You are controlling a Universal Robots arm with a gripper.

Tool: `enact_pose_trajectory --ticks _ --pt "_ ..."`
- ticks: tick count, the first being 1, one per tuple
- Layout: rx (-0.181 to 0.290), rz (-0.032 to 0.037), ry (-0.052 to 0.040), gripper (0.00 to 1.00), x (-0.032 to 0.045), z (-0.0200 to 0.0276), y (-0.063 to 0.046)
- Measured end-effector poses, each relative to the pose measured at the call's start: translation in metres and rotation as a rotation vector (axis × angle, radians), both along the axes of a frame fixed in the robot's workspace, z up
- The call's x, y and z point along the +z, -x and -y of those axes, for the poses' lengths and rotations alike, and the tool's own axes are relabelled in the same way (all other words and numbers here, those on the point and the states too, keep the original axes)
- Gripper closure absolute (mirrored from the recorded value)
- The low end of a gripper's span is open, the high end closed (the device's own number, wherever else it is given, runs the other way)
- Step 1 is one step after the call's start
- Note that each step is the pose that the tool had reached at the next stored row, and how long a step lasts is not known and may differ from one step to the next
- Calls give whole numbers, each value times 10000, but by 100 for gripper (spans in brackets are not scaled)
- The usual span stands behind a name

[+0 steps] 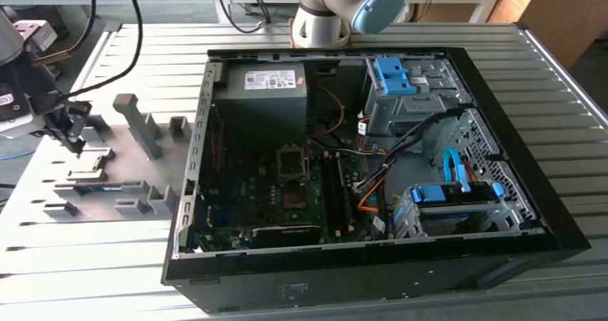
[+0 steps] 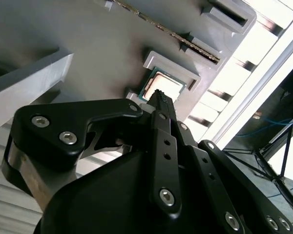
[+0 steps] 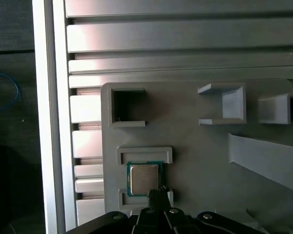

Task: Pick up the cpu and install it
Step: 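Reach for the cpu, then pick up the cpu and move it towards the insertion slot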

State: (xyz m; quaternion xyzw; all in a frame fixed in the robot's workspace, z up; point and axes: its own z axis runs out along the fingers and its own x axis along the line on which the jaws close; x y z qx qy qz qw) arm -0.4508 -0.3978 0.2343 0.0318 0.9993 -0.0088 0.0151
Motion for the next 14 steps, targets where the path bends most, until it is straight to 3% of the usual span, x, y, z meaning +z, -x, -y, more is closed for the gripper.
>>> enact_pose_trajectory --ticks 14 --pt "143 0 -1 90 -28 -6 8"
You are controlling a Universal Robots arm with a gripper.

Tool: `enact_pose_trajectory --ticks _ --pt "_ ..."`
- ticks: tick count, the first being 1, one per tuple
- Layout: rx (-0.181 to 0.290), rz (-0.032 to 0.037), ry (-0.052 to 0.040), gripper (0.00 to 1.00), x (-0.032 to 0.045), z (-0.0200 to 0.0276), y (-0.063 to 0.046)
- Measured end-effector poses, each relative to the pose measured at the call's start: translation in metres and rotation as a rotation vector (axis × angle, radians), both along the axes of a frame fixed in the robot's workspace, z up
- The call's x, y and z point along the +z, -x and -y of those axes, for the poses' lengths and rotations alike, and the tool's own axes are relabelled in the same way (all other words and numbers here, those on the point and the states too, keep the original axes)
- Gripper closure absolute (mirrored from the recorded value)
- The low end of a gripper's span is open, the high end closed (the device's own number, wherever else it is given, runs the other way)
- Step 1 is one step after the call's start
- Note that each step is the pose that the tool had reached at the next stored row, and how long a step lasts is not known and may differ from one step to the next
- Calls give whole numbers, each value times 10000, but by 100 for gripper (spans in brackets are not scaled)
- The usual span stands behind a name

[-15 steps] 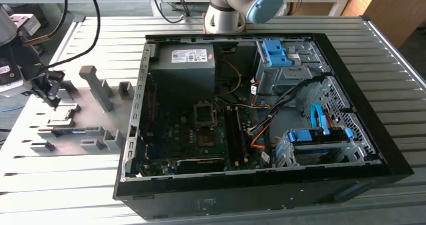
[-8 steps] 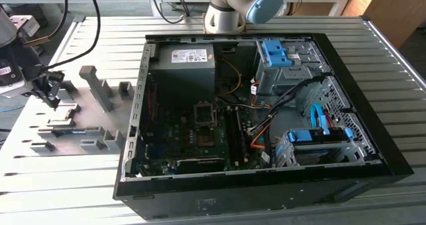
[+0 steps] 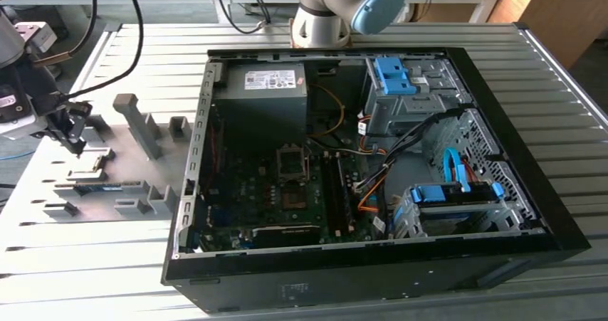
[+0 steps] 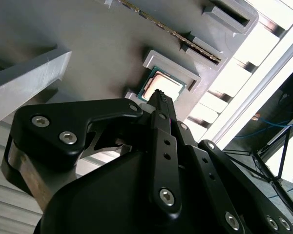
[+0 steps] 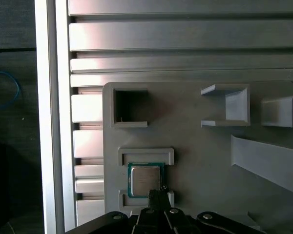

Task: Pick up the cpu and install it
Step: 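Pick up the cpu and move it towards the insertion slot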

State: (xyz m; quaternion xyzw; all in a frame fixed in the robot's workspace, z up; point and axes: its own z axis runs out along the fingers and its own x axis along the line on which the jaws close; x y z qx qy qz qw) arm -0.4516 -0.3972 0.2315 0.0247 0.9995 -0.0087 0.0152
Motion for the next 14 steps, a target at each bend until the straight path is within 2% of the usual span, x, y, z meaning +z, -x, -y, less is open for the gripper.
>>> enact_pose_trajectory --ticks 3,5,6,8,9,11,13,14 --pt "0 0 0 89 0 0 0" --pt "0 0 0 77 -1 0 0" --pt "0 0 0 77 -1 0 0" --pt "1 0 0 65 -1 0 0" --pt "0 0 0 65 -1 0 0" --pt "1 0 0 54 -1 0 0" --pt "0 -1 0 54 -1 0 0" --pt "0 0 1 47 -1 0 0"
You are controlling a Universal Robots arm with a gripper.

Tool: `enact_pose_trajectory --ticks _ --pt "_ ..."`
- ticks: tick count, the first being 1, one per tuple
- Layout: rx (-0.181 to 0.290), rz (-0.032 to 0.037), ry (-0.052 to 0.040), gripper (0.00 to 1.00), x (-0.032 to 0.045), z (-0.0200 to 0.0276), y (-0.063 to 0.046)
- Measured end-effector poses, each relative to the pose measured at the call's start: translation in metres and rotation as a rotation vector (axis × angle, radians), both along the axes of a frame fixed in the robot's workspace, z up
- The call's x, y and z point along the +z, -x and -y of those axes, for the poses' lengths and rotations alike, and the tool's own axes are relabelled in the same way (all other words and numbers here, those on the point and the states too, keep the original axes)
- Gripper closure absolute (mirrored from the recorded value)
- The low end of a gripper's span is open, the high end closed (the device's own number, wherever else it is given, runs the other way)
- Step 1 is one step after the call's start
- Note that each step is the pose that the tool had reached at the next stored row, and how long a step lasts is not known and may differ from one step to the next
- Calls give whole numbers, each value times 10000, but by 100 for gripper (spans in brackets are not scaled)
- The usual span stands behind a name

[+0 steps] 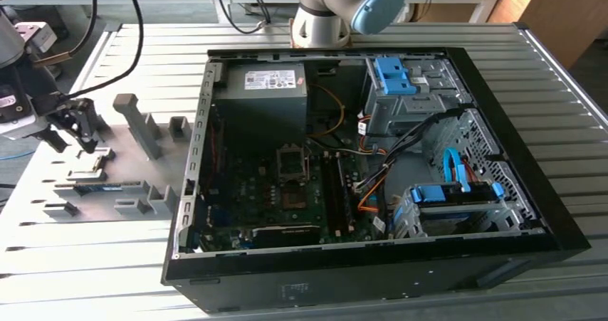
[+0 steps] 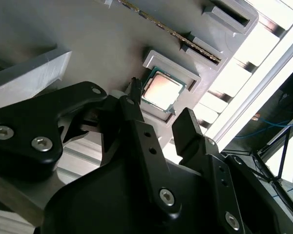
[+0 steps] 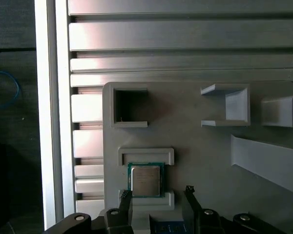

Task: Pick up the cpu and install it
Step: 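Pick up the cpu and move it towards the insertion slot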

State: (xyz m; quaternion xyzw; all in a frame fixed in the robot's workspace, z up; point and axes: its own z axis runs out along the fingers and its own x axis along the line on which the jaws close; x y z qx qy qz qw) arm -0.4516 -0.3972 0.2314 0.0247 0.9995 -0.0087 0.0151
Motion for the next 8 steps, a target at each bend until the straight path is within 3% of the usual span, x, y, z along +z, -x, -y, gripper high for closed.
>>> enact_pose_trajectory --ticks 3,4,8 --pt "1 6 -14 47 -16 -1 0" --pt "0 3 -57 47 -28 -3 2" --pt "-1 -1 -367 47 -60 -7 10"
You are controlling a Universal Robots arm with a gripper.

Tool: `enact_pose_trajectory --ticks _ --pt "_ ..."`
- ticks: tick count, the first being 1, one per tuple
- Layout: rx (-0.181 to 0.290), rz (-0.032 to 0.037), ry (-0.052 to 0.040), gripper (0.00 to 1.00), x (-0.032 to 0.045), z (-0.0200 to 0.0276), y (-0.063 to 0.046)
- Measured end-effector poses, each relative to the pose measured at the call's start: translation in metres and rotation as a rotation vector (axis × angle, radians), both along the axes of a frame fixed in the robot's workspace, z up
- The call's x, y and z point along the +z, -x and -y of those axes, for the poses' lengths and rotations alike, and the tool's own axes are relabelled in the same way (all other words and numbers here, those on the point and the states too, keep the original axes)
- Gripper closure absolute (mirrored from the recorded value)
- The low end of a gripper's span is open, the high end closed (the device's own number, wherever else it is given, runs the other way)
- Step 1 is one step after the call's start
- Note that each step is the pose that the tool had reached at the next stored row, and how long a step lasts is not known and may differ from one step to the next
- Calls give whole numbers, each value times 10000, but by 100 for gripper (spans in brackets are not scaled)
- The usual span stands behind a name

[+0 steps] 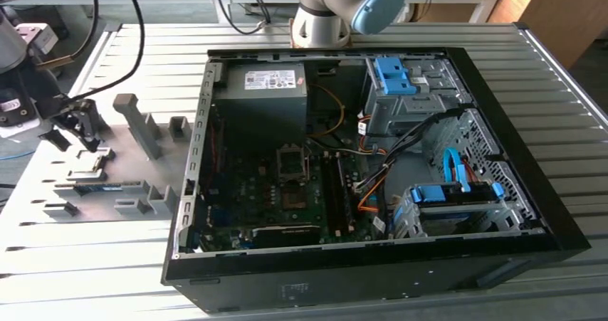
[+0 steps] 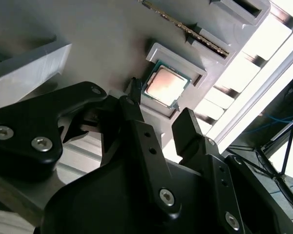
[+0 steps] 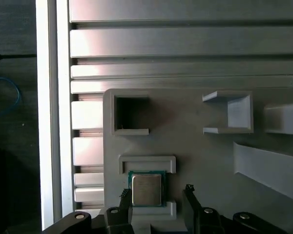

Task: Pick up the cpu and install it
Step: 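Pick up the cpu and move it towards the insertion slot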

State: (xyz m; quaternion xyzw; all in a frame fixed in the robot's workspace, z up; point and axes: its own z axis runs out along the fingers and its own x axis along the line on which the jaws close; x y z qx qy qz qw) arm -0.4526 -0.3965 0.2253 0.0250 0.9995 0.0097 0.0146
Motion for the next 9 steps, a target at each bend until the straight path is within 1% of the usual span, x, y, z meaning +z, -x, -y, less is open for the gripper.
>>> enact_pose_trajectory --ticks 3,7,9 --pt "99 3 -5 47 -34 3 15" --pt "535 1 -3 47 -65 4 18" --pt "546 1 -4 47 -99 5 19"
